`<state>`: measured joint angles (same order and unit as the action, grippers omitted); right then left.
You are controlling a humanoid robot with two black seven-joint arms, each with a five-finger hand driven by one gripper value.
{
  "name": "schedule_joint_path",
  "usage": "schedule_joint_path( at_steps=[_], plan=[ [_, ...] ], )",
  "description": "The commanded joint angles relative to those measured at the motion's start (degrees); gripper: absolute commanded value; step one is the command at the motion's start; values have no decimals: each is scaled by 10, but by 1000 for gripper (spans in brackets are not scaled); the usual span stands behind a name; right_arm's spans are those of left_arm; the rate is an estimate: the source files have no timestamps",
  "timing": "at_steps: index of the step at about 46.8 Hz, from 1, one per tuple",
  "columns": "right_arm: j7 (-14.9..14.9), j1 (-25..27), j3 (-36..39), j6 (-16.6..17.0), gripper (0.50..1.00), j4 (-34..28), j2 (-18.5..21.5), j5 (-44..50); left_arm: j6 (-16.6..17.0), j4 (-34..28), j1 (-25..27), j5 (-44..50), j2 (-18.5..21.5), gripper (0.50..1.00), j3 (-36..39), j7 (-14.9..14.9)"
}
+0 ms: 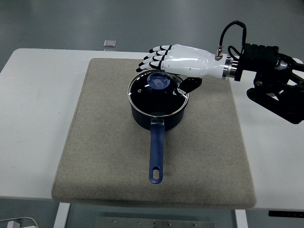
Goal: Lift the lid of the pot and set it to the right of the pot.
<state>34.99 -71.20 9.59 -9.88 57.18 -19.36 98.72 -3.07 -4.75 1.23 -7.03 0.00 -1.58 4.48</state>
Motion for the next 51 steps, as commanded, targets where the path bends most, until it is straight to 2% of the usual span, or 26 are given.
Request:
schedule_joint_path(
  at_steps=[1,13,19,43,51],
  plan=[
    [0,0,-3,-5,934,-8,6,2,0,0,0,0,0,1000,0,0],
    [0,0,-9,-9,934,-23,21,6,0,0,0,0,0,1000,0,0],
    [0,-2,-20,-26,934,-36,26,15,0,0,0,0,0,1000,0,0],
    [0,-7,-41,-57,934,-61,25,27,0,0,0,0,0,1000,0,0],
    [0,-6,-42,-57,934,-61,27,27,0,0,0,0,0,1000,0,0]
  ],
)
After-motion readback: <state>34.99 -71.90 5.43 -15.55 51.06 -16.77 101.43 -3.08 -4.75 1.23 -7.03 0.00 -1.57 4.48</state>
